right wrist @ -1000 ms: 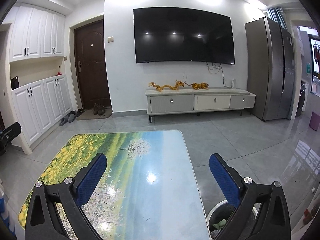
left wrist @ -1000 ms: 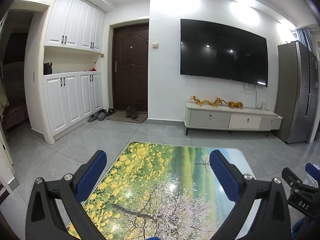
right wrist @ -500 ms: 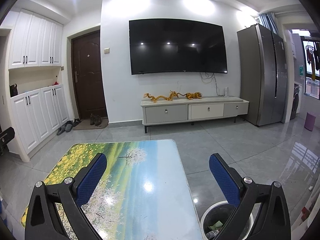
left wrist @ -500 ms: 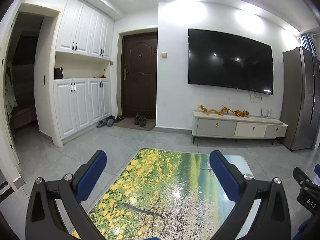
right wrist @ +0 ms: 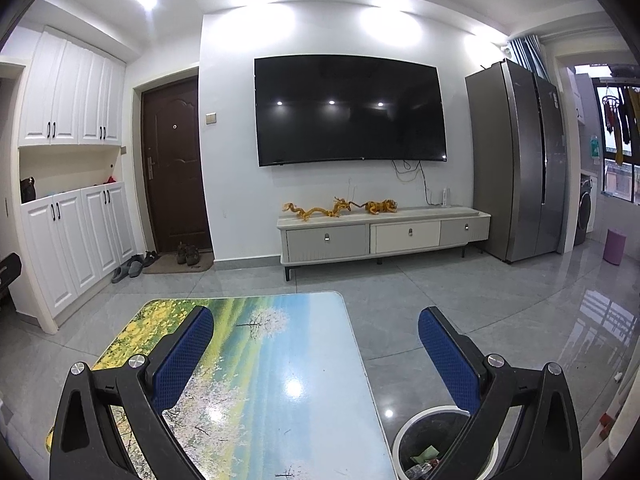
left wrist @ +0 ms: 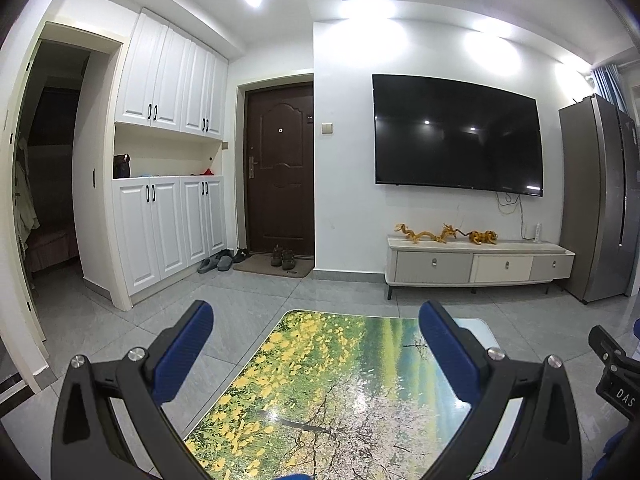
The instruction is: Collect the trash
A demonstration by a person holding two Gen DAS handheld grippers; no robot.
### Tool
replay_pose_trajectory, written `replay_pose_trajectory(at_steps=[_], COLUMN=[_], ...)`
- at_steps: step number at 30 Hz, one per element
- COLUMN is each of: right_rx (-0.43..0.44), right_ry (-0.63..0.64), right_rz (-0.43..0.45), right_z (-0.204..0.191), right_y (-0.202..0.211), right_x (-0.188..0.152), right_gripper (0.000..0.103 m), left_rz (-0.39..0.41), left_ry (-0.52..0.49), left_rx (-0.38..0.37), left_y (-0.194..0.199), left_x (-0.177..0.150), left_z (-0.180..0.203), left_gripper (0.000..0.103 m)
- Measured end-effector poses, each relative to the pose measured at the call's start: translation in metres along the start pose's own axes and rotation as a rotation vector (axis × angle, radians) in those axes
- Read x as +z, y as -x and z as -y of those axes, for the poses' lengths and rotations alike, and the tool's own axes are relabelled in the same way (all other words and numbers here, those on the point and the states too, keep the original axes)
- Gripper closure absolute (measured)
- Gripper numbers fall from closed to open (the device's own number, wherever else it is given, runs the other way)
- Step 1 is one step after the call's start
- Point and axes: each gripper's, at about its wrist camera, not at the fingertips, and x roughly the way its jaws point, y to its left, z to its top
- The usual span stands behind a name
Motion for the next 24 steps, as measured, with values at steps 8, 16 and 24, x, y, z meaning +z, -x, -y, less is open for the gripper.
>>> replay_pose_trajectory(at_steps=[8, 16, 24], right_rx=[-0.001, 0.005, 0.003], right_ry=[0.004, 0.008, 0.018], right_rz=[0.024, 0.034, 0.032], right_z=[0.001, 0.003, 0.002], right_y=[0.016, 0.024, 0.024], right_x=[0.002, 0.004, 0.004], right_gripper=[0.000, 0.000, 0.000], left_rz=[0.020, 0.039, 0.034], left_ry=[-0.002, -0.010, 0.000], left_rx=[-0.006, -0.006, -0.010], left_y=[0.014, 0.023, 0.022], left_x=[0.002, 0.004, 0.004], left_z=[-0.001, 0.001, 0.001], left_gripper=[0.000, 0.000, 0.000])
